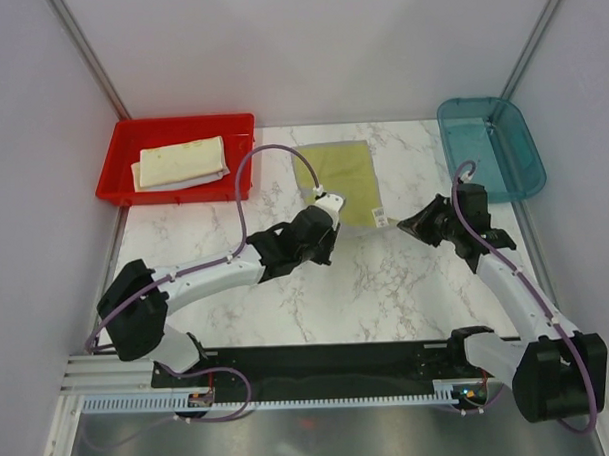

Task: Fold and stack the towels
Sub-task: Flatten out the crumpled towel

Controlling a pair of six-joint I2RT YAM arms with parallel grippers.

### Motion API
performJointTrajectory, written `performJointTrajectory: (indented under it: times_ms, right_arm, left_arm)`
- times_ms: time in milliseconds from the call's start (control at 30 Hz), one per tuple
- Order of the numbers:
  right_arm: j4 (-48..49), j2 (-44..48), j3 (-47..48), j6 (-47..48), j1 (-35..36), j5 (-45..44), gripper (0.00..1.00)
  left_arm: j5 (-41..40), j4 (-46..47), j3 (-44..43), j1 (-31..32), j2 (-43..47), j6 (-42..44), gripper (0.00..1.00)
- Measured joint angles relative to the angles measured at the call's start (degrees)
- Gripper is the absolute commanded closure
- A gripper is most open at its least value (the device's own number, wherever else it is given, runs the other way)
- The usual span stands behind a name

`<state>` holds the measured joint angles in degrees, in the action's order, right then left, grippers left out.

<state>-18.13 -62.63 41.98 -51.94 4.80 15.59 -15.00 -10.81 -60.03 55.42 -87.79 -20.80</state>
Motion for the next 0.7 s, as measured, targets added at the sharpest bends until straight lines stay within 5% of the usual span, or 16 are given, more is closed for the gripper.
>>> performJointTrajectory:
  times_ms: [267,300,333,367,400,433,500,700]
  right_arm:
    - [-6.7,9.0,-11.7,6.0,0.4,3.4,1.00]
    - [-8.0,10.0,-13.3,6.4,0.4,3.1,1.00]
    - [-9.4,11.3,-14.6,6.8,0.4,2.8,1.00]
    - [-10.9,12.6,-15.6,7.2,0.5,2.5,1.00]
    - [-12.5,14.1,-16.2,7.5,0.5,2.2,0.94]
    - [-13.9,15.8,-16.6,7.8,0.5,1.8,0.75]
    - [-16.2,18.9,-16.9,8.1,0.5,1.0,0.57]
    - [-18.2,18.9,-13.9,9.6,0.5,0.1,0.46]
  left_arm:
    - [12.7,-6.9,5.9,2.1,3.1,2.3,0.78]
    - [13.7,-7.6,6.5,2.5,3.3,2.4,0.74]
    - [14.4,-8.5,7.2,3.0,3.7,2.4,0.55]
    - [15.0,-9.2,8.1,3.3,4.5,2.3,0.48]
    - [15.3,-9.7,9.2,3.6,5.8,2.0,0.43]
    - [15.6,-10.3,10.5,3.7,7.7,1.6,0.36]
    - [15.7,-11.1,11.9,3.2,11.7,0.9,0.35]
    - [21.0,-12.3,4.7,-10.9,15.3,-0.2,0.37]
